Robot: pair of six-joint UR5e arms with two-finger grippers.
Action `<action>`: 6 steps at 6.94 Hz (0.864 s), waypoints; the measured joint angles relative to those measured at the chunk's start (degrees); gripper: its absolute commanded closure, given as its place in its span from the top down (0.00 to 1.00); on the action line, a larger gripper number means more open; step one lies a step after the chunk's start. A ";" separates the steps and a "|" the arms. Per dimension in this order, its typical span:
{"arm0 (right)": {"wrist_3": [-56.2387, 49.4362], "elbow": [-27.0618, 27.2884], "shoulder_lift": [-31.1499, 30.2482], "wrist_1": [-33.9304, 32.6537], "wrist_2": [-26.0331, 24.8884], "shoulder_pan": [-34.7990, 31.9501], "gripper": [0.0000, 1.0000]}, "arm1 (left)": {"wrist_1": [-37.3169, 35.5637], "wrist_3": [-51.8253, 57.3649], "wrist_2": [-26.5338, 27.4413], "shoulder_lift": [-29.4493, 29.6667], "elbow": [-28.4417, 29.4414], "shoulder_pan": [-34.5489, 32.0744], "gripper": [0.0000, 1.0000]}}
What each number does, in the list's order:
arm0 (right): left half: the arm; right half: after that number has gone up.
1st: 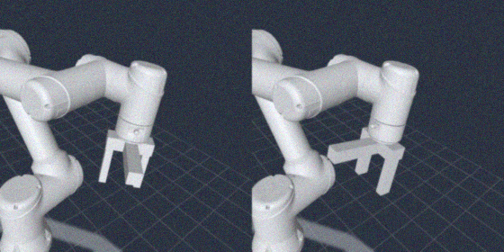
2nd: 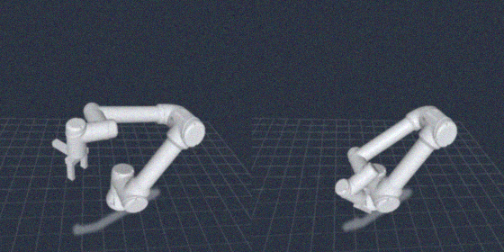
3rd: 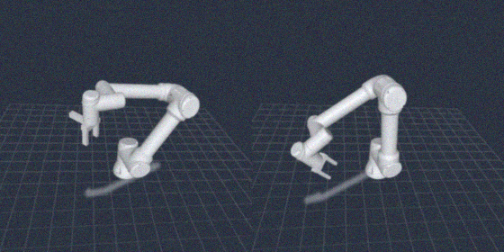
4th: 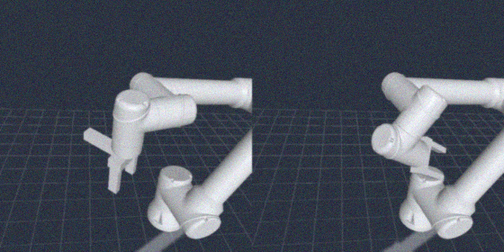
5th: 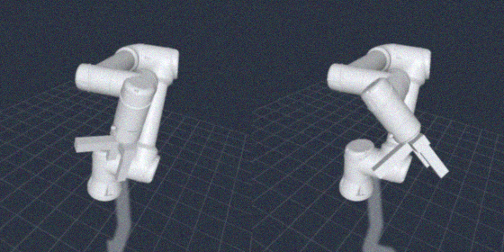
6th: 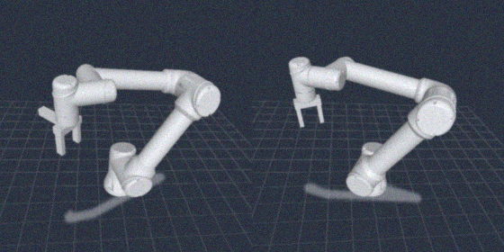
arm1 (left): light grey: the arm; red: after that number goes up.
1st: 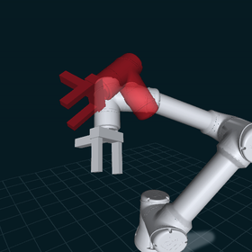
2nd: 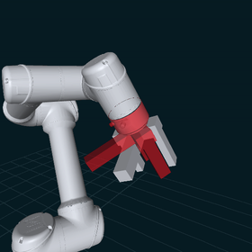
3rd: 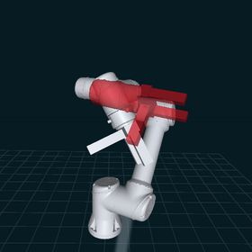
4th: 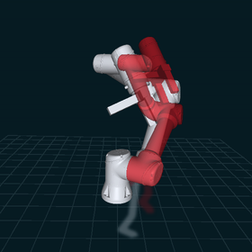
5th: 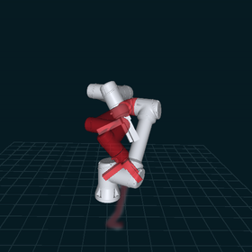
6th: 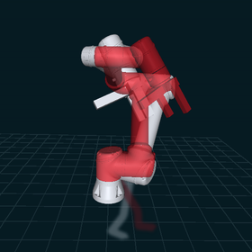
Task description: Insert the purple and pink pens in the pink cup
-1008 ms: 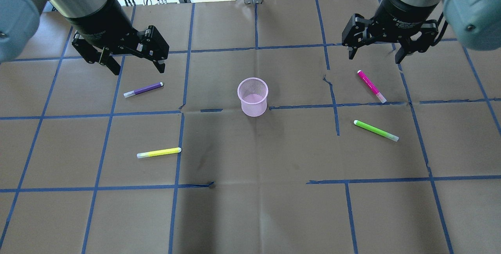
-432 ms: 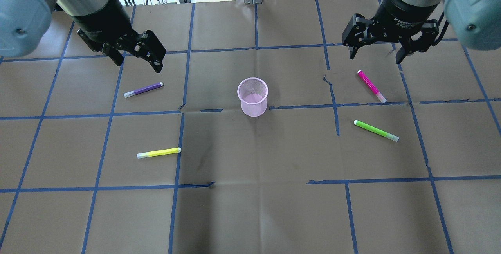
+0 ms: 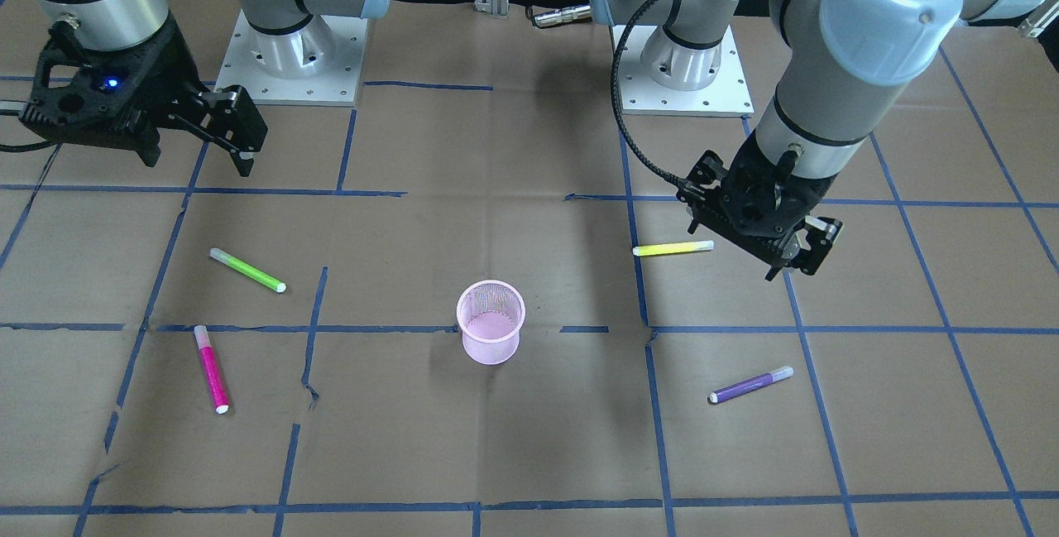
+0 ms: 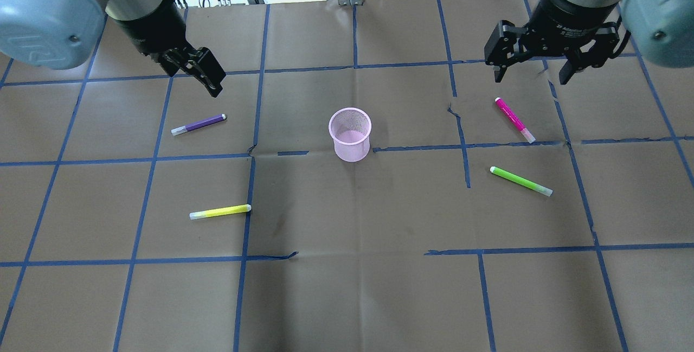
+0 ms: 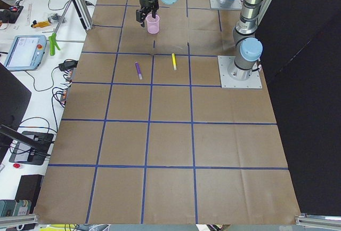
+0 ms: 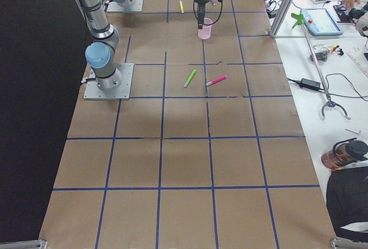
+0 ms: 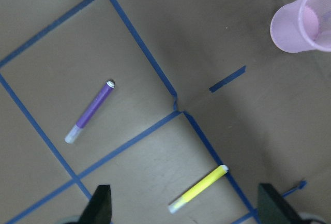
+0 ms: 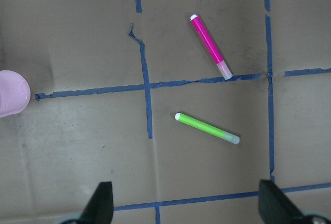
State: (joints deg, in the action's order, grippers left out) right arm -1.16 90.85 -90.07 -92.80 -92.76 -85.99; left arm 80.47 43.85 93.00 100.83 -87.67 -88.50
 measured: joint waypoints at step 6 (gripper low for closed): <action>-49.77 -2.57 2.79 -0.43 -1.68 9.81 1.00 | -6.82 25.54 10.29 14.81 0.11 0.03 0.98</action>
State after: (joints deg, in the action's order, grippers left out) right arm -50.93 88.29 -87.28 -93.23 -94.44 -76.18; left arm 73.65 69.39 103.29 115.63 -87.56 -88.47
